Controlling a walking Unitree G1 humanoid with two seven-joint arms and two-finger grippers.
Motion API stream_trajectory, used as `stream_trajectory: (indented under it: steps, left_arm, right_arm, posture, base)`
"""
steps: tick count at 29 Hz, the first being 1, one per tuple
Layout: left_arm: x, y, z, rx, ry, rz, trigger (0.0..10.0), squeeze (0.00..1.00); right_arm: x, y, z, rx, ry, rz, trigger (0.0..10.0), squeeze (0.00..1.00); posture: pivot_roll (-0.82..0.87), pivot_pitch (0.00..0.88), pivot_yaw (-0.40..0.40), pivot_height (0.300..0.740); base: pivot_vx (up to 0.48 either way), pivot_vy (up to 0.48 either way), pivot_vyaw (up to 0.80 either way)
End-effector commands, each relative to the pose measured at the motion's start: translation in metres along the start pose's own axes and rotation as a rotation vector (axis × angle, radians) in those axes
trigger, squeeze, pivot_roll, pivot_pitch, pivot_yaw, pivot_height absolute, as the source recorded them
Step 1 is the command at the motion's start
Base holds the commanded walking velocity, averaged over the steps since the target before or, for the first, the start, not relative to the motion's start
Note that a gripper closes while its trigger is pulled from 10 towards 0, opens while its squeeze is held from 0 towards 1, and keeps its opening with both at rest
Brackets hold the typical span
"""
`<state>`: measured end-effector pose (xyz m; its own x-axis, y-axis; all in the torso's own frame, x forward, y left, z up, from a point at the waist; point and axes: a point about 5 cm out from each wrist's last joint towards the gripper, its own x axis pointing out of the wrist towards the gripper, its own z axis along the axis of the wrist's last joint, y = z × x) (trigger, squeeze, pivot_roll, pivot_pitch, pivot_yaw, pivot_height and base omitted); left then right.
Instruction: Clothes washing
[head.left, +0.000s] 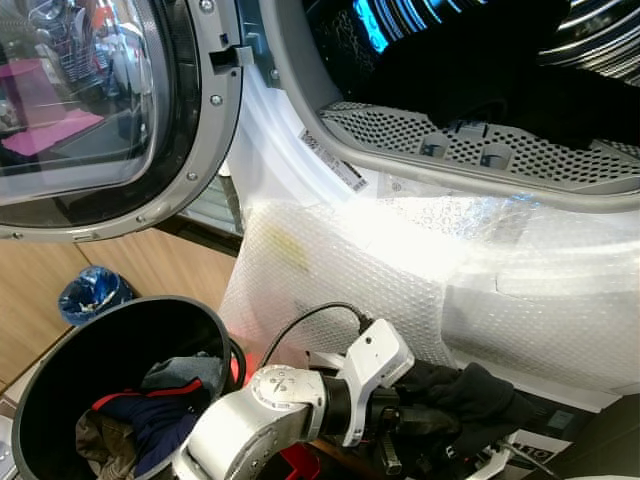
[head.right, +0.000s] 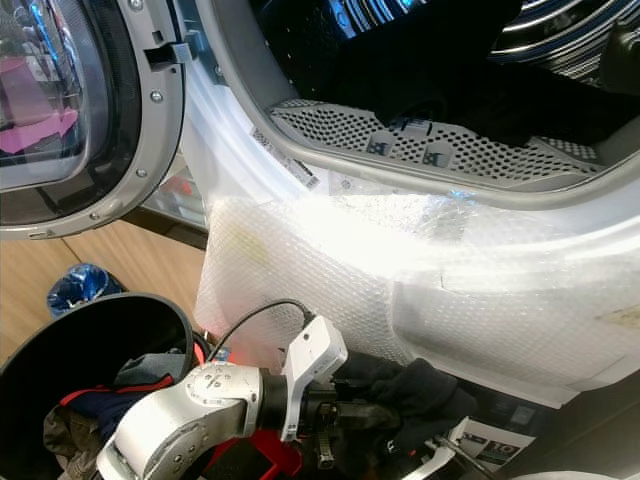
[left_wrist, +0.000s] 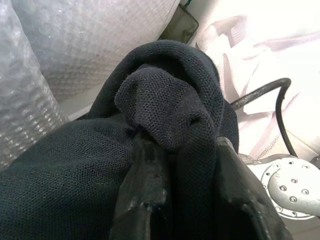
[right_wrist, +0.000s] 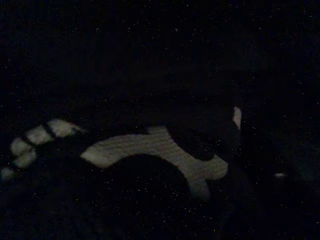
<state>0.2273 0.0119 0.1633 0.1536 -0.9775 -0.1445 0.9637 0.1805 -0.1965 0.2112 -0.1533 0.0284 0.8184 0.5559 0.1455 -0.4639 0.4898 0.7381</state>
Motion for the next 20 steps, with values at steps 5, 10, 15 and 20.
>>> stream_trajectory:
  steps: [5,10,15,20]
  left_arm:
    - [-0.010,-0.004,-0.010,-0.041,0.053,-0.007,0.0,0.00]
    - [-0.020,-0.007,-0.015,-0.052,0.083,0.006,0.0,0.00]
    - [-0.028,-0.008,-0.018,-0.066,0.102,0.030,3.8,0.00]
    - [-0.042,-0.007,-0.026,-0.115,0.124,0.100,10.0,0.00]
  right_arm:
    - [0.000,0.002,0.003,-0.017,-0.029,0.015,0.0,0.00]
    - [0.001,0.002,0.002,-0.017,-0.033,0.011,0.0,0.00]
    - [0.002,0.002,0.002,-0.014,-0.038,0.014,0.0,0.00]
    - [0.005,0.003,-0.002,-0.017,-0.026,0.026,0.0,0.00]
  posture:
    - [-0.05,0.112,0.085,0.740]
    - [-0.04,0.111,0.093,0.740]
    - [-0.04,0.111,0.098,0.740]
    - [-0.03,0.104,0.108,0.740]
  base:
    - [0.000,0.000,0.00]
    - [0.000,0.000,0.00]
    - [0.000,0.000,0.00]
    - [0.000,0.000,0.00]
